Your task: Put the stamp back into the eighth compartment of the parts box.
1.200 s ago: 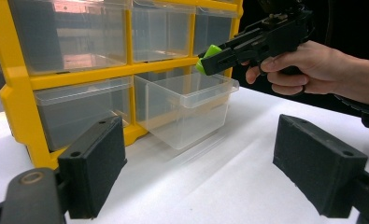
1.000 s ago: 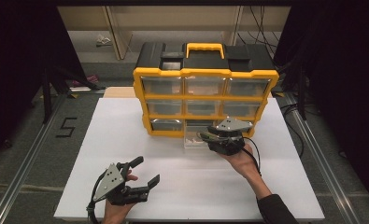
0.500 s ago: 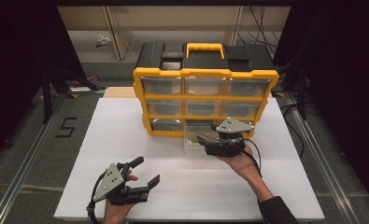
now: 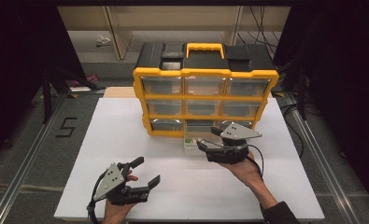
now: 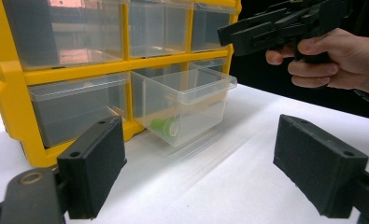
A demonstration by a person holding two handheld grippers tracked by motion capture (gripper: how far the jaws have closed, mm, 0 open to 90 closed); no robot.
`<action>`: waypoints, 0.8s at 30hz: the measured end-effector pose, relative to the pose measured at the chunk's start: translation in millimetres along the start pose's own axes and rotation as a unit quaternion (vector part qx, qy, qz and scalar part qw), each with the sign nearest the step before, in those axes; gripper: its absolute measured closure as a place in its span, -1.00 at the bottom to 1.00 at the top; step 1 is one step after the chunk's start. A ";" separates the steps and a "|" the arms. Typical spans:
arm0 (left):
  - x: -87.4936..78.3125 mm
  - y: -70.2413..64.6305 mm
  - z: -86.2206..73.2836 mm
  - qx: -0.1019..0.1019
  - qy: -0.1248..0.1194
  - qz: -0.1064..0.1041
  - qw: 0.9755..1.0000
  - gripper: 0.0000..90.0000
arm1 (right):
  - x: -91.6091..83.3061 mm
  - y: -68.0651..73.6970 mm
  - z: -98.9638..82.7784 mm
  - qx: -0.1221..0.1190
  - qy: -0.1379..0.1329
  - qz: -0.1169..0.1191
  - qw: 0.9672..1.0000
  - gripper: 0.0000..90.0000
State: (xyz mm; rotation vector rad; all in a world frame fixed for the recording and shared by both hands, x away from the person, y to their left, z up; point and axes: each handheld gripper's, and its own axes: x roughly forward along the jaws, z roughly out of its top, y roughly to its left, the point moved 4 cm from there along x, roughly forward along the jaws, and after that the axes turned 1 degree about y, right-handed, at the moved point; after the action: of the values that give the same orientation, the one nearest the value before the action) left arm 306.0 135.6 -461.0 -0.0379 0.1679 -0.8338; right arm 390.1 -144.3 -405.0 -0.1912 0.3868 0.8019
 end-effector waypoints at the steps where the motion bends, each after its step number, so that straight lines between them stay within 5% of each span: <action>1: 0.0 0.0 0.0 0.000 0.000 0.000 1.000 -0.64 | 0.0 0.0 0.0 0.000 0.000 0.000 1.000 -0.34; 24: 0.7 -0.4 -0.3 -0.001 0.002 -0.003 1.000 -0.64 | -28.1 19.6 -14.4 0.009 -0.061 0.024 0.998 -0.45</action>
State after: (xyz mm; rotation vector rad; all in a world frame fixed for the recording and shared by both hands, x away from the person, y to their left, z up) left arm 306.1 134.9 -461.3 -0.0391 0.1736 -0.8392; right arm 354.3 -154.0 -407.1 -0.1151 0.2838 0.8528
